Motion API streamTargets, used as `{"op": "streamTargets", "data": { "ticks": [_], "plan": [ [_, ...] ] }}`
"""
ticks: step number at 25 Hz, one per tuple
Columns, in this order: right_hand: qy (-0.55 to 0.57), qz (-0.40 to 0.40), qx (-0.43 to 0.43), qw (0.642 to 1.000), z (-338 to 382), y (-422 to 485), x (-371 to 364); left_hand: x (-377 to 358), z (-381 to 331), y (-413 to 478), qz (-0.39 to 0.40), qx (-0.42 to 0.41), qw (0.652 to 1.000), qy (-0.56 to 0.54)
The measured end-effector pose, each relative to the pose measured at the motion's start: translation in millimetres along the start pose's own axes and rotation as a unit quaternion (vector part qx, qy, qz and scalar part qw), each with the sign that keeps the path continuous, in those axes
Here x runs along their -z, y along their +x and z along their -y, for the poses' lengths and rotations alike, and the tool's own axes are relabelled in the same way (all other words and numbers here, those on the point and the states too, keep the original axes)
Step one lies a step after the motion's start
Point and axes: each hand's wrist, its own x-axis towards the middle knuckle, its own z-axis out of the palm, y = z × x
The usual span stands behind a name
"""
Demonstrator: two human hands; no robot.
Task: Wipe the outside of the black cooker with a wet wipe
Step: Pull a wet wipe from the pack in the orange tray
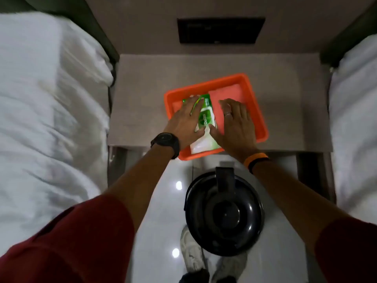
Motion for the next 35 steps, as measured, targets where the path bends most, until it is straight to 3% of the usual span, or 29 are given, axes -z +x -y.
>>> {"op": "streamTargets", "data": {
  "ticks": [1,3,5,6,10,15,18,21,25,30,33,35],
  "plan": [
    [-0.073,0.018,0.031,0.997,-17,29,-15,-16,5,7,0.033,-0.011,0.999,0.009],
    [-0.062,0.038,-0.027,0.997,-35,66,-34,-38,14,19,0.079,-0.021,0.997,0.017],
    [-0.055,0.050,-0.021,0.997,-46,80,-52,-50,15,28,0.100,-0.001,0.995,-0.013],
    [-0.042,0.075,-0.023,0.996,-47,65,-60,-54,12,30,0.100,0.007,0.994,-0.034],
    [0.007,0.036,-0.062,0.997,-49,84,-56,-46,14,40,0.049,0.024,0.990,-0.129],
    [0.133,0.062,-0.127,0.981,-28,92,-53,-32,28,40,0.074,0.088,0.966,-0.233],
    [0.148,0.094,-0.188,0.966,-14,98,-59,-36,36,35,0.072,0.085,0.955,-0.274],
    [0.214,0.076,-0.262,0.938,-10,104,-66,-40,39,29,0.058,0.068,0.946,-0.311],
    [0.332,0.029,-0.361,0.871,-20,115,-62,-39,39,27,0.068,0.066,0.939,-0.331],
    [0.438,-0.094,-0.440,0.778,-35,98,-34,-49,22,19,0.086,0.031,0.982,-0.168],
    [0.473,-0.144,-0.454,0.741,-44,78,-18,-64,16,14,0.103,-0.035,0.994,0.011],
    [0.482,-0.157,-0.455,0.732,-48,68,-12,-70,11,11,0.126,-0.015,0.989,0.070]
  ]
}}
